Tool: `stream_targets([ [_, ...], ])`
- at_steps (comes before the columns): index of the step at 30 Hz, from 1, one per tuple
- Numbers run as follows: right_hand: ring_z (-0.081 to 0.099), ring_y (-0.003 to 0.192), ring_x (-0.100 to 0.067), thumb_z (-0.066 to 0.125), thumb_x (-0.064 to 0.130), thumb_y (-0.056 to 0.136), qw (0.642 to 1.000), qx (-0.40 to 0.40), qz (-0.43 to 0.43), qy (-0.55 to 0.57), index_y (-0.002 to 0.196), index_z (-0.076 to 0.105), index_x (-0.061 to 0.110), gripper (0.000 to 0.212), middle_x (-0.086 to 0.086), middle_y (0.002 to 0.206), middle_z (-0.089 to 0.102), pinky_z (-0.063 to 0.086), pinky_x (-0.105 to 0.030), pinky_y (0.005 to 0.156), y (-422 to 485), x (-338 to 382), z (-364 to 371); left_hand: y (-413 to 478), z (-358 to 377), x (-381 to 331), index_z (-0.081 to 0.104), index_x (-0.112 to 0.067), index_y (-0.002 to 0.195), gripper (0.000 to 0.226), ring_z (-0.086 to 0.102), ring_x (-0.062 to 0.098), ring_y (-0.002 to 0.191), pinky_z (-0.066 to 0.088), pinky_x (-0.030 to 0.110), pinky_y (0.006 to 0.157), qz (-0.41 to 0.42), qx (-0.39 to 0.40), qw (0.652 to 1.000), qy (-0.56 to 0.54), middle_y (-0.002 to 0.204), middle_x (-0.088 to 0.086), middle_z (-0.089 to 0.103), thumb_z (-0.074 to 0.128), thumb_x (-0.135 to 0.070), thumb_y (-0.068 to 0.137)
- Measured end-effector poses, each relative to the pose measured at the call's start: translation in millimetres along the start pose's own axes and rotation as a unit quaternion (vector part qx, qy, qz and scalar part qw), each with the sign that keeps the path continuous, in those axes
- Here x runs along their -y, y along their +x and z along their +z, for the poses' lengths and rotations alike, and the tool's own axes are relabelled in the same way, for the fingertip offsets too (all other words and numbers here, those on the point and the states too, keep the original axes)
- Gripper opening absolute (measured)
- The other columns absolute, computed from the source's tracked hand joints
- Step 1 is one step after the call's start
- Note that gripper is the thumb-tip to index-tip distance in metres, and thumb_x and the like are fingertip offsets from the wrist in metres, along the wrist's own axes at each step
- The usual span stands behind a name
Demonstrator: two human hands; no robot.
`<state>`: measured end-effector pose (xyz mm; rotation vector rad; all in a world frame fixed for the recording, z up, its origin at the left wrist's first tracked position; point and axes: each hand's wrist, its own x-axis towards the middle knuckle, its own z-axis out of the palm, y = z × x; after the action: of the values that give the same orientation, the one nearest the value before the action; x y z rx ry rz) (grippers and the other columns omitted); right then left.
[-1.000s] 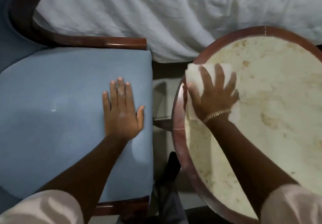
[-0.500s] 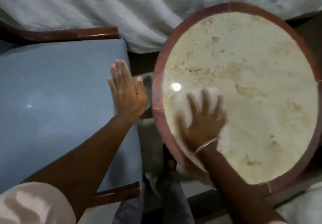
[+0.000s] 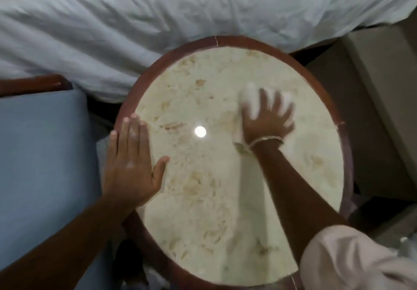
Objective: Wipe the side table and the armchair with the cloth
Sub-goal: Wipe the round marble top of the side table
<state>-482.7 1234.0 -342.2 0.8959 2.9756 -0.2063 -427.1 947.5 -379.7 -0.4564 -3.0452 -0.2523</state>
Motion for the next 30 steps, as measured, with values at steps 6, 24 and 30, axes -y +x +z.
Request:
stream_targets([
  [6,0.022,0.15,-0.035,0.041,0.072,0.086,0.943,0.072,-0.326,0.012,0.144,0.04,0.043,0.065,0.004,0.162,0.033,0.032,-0.06,0.108,-93.0,20.9,7.5,6.2,-3.4,-5.0,0.026,0.007,0.153,0.077,0.023,0.042,0.153,0.026,0.059,0.121,-0.023,-0.021,1.0,0.002,0.162,0.03,0.026,0.043,-0.04,0.095],
  [24,0.032,0.14,-0.042,0.046,0.063,0.067,0.863,0.163,-0.475,-0.05,0.139,0.045,0.033,0.078,-0.004,0.157,0.038,0.04,-0.064,0.1,-129.4,142.5,3.6,-88.0,-88.2,99.9,0.009,-0.01,0.159,0.083,-0.002,0.025,0.158,0.005,0.045,0.128,-0.269,0.143,0.945,-0.117,0.171,0.01,0.004,0.025,-0.058,0.094],
  [30,0.058,0.117,-0.045,0.048,0.046,0.063,0.771,0.294,-0.56,0.07,0.12,0.067,0.015,0.067,-0.01,0.128,0.065,0.045,-0.057,0.099,-216.3,162.2,-31.5,-198.7,-227.4,177.4,0.014,-0.006,0.159,0.13,0.004,0.024,0.158,0.006,0.046,0.126,-0.374,0.135,0.916,-0.046,0.171,0.012,0.011,-0.023,-0.087,0.063],
])
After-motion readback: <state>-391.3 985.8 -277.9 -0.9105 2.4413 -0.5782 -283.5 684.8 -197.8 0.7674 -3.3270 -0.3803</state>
